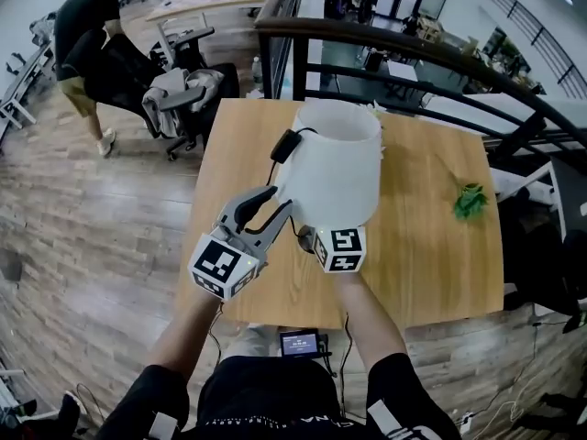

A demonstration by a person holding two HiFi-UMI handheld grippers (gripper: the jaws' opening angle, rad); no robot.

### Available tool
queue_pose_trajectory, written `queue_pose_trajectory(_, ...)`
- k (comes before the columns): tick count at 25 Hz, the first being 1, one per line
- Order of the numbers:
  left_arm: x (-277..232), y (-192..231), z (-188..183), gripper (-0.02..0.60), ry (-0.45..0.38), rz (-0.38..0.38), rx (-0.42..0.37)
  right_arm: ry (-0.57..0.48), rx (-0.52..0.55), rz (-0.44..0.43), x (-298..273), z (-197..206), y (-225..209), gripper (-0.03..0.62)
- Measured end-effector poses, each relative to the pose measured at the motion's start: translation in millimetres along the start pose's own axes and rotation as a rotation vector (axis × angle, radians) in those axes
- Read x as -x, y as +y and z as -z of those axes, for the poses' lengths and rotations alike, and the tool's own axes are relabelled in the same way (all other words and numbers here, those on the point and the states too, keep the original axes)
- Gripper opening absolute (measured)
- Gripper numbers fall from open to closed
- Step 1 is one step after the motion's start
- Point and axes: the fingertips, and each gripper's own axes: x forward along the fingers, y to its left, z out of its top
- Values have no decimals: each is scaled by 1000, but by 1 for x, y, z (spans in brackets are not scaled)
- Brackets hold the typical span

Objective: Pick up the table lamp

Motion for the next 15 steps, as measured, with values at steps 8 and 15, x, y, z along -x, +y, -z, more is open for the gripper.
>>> queue_pose_trajectory(8,21,-7,8,52,34,-88,0,64,-45,24,49,-16,13,63)
queue_pose_trajectory(15,34,-50,0,37,12,-61,8,69,-33,37,97,-22,12,63)
